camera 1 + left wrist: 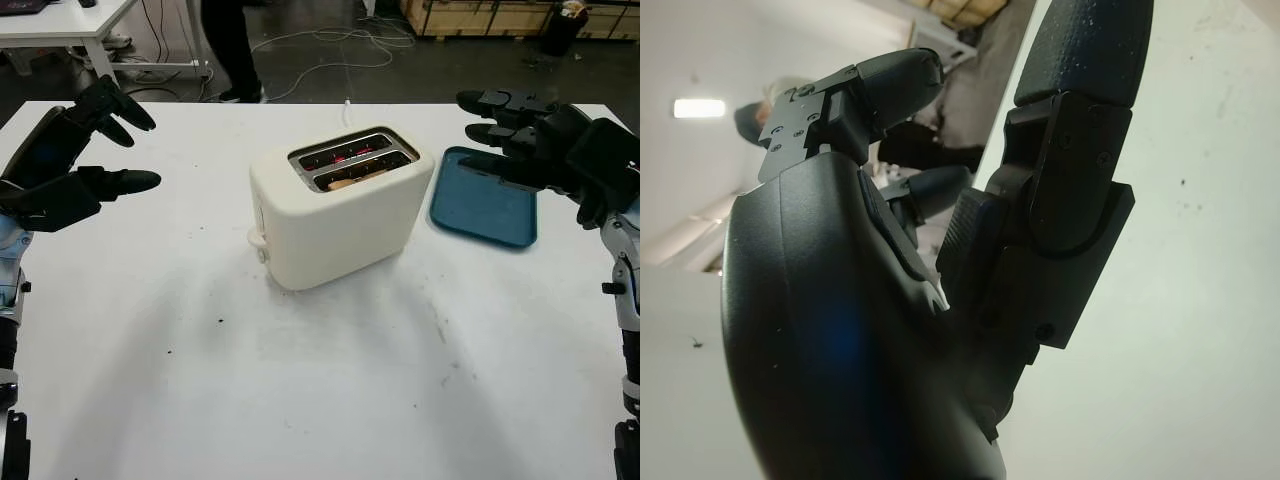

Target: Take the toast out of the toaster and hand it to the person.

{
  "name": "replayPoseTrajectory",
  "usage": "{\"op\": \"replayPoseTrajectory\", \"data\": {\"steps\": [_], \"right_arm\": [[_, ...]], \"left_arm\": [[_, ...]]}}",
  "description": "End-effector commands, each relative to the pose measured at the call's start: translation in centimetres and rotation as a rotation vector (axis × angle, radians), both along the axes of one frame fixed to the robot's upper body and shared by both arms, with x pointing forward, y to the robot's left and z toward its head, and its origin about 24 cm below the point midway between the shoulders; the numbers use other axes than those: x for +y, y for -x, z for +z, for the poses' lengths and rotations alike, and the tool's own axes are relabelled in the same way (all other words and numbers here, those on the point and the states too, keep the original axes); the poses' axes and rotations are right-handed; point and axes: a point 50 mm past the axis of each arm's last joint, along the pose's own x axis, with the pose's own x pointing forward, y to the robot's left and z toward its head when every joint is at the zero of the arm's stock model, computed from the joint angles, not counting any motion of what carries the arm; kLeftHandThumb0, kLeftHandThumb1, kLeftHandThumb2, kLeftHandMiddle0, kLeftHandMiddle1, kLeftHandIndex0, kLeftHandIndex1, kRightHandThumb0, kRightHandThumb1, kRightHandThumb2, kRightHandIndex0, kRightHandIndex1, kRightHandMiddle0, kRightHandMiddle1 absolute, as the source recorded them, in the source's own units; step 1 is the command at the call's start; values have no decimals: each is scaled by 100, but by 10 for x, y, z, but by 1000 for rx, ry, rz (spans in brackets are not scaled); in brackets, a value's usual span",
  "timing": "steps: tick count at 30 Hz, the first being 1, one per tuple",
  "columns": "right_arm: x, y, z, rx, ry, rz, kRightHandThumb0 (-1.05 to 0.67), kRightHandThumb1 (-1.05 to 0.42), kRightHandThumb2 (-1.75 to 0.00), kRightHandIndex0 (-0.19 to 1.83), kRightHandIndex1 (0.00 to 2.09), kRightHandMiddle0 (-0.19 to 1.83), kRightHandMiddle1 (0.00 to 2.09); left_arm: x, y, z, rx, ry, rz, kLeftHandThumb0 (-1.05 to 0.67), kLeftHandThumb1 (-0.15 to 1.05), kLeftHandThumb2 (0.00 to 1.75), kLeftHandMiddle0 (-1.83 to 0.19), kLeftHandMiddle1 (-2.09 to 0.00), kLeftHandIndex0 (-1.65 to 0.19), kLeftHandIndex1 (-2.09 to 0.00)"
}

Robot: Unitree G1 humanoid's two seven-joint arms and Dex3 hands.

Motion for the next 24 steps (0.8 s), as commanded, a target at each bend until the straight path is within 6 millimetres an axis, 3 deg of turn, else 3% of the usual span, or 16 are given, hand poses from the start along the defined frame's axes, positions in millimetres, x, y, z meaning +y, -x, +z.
{"op": "replayPoseTrajectory", "data": {"steps": [1, 24], "right_arm": [[1, 0, 2, -9, -9, 2, -47, -92, -4, 18, 35, 34, 1], [0, -1, 3, -14, -9, 15, -49, -92, -4, 16, 36, 33, 0]], "left_arm": [[1, 1, 1, -6, 21, 1, -105, 92, 23, 0, -169, 0, -157], [0, 1, 2, -14, 5, -1, -105, 92, 23, 0, -167, 0, -155]]}}
